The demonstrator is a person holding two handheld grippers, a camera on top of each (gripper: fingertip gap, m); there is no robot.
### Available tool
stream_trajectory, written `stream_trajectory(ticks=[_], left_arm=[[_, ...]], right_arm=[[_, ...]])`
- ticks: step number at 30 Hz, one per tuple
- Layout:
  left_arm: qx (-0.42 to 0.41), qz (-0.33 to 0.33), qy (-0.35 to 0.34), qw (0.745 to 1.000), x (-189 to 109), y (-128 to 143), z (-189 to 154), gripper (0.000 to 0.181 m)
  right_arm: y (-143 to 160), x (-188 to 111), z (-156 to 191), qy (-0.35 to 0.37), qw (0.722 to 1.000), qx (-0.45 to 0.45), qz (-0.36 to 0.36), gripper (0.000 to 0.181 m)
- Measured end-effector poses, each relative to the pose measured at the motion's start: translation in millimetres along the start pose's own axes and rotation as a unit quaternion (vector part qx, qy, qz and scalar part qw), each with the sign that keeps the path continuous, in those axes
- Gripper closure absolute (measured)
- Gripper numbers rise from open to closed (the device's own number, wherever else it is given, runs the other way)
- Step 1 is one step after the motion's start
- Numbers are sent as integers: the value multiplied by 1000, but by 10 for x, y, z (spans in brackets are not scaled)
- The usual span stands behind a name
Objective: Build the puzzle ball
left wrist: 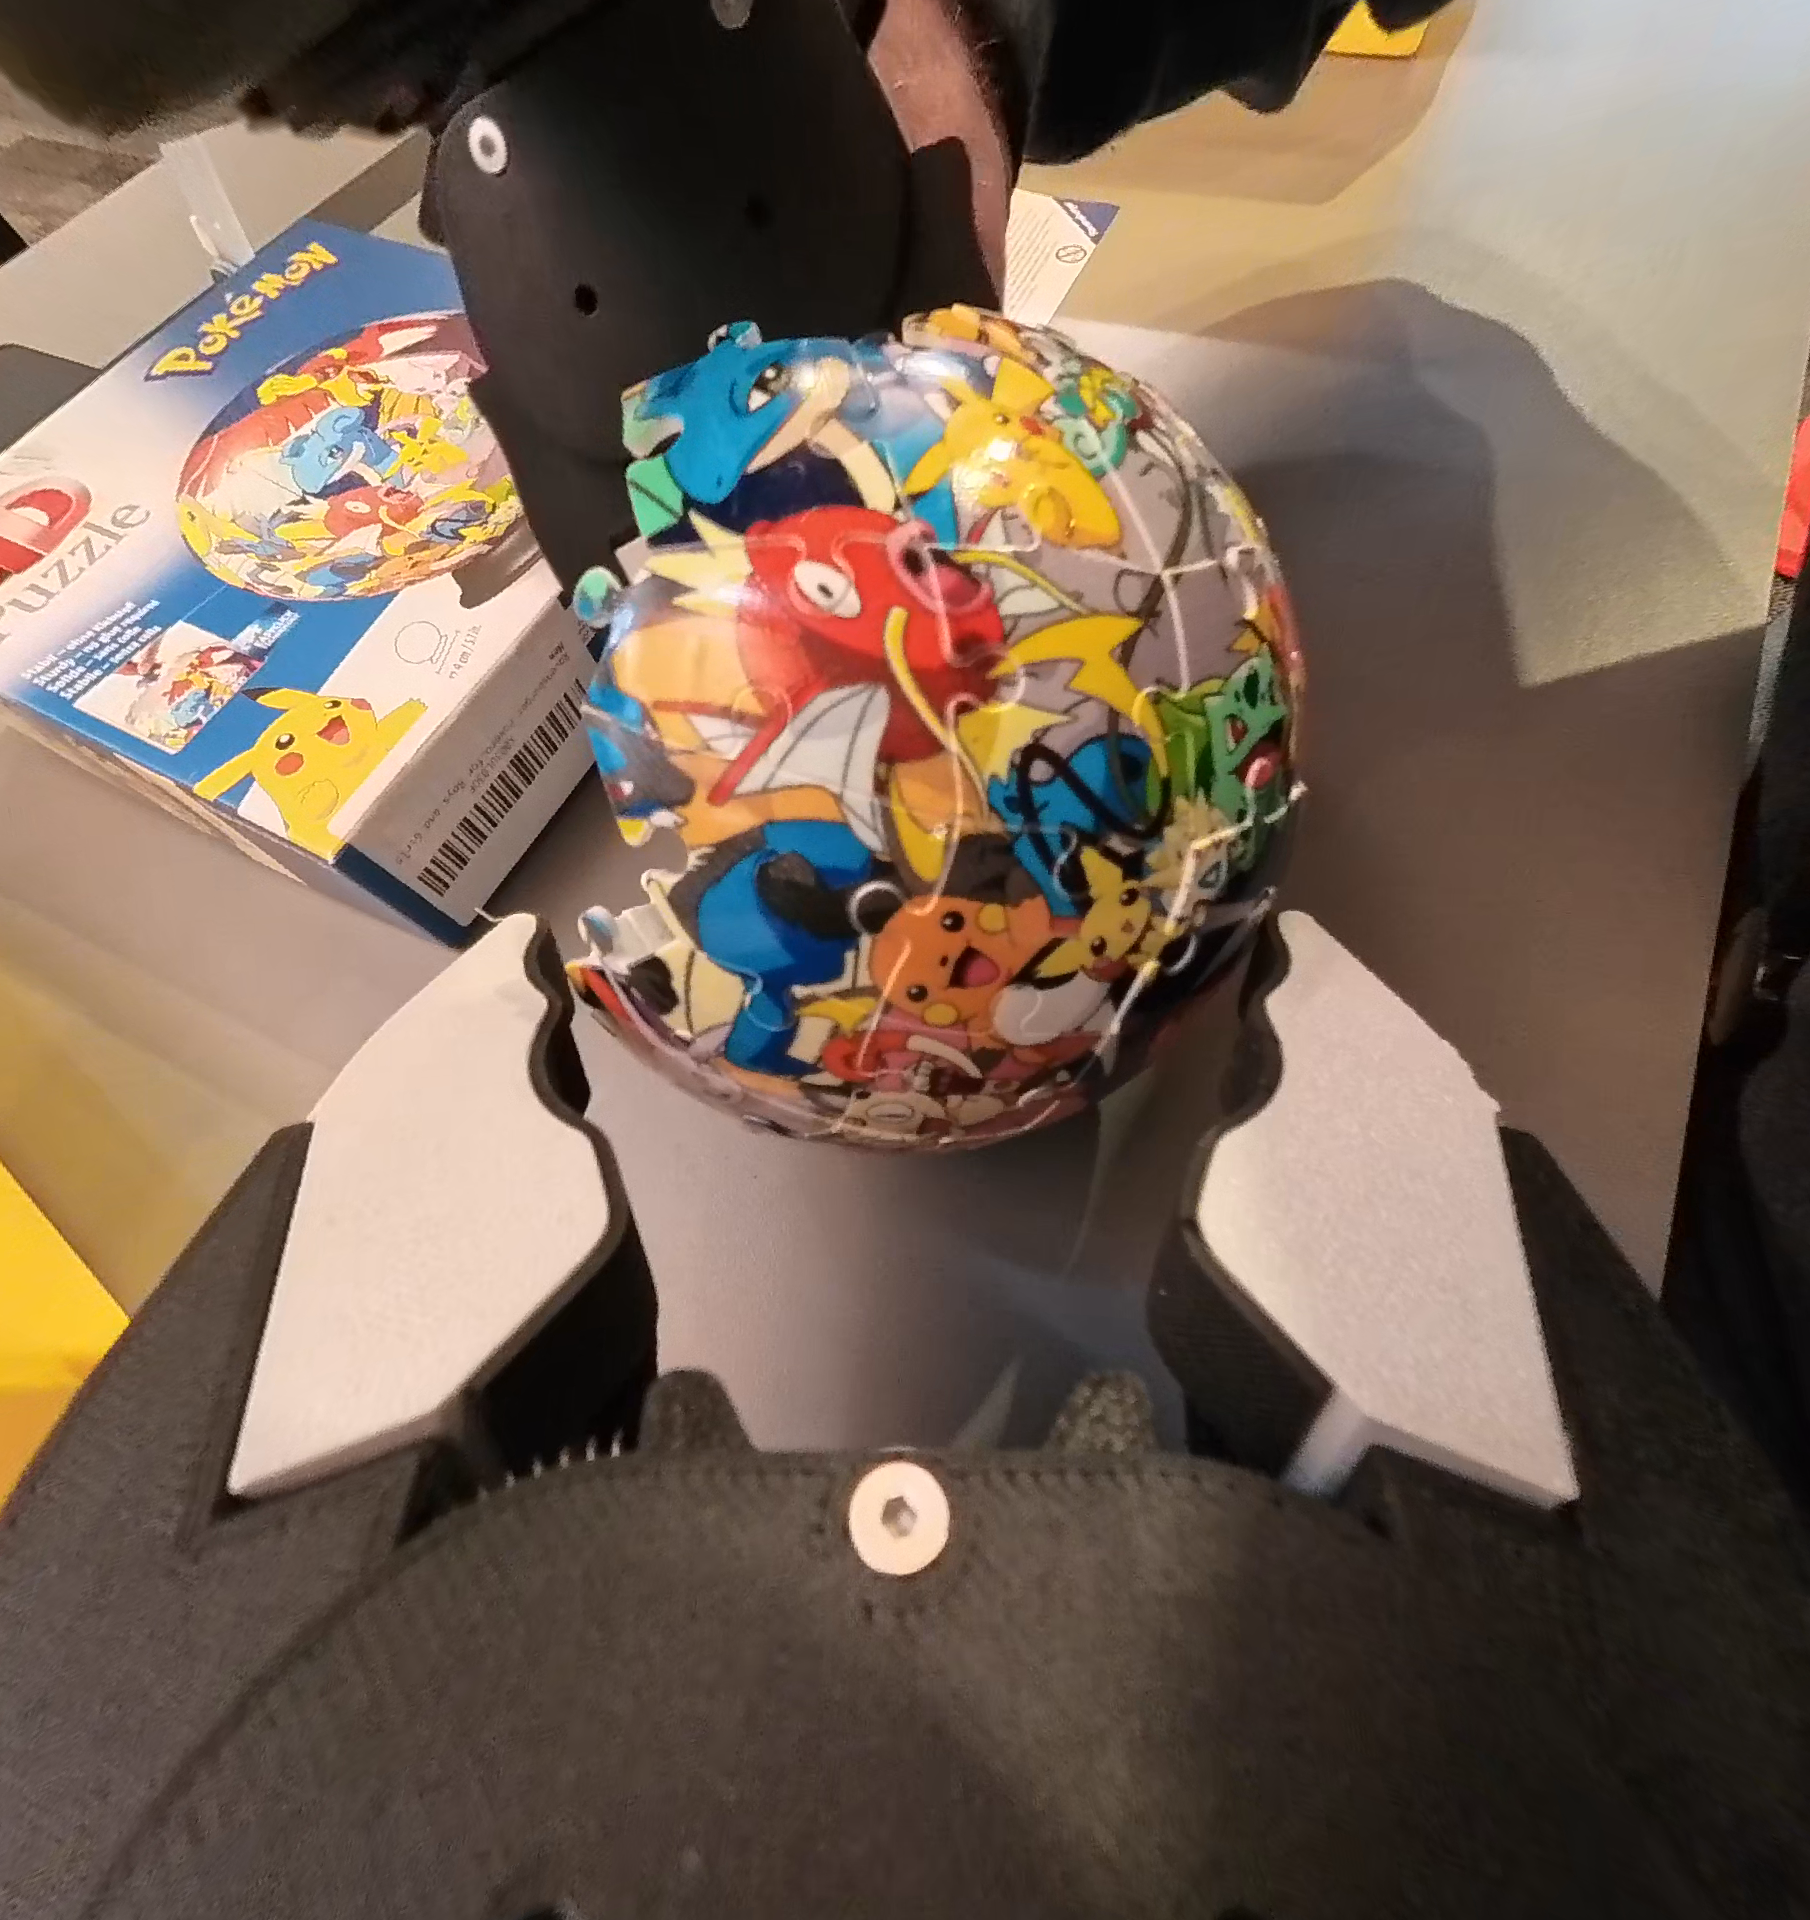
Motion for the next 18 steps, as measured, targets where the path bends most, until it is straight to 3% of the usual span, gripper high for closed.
stream_trajectory(ticks=[18], left_arm=[[-1, 0, 3, 1000, 1, -1, -4, 61]], right_arm=[[6, 4, 54, 4, 1000, 0, -18, 181]])
Point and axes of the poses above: each gripper's, where its closed fingertips meet, x out along the fingers, y out of its underside, z = x × y across the jaws, the point moved 8 cm from there along -x, back along the fingers, and after that the axes turned 13 degrees about y, right-handed, at the moved point
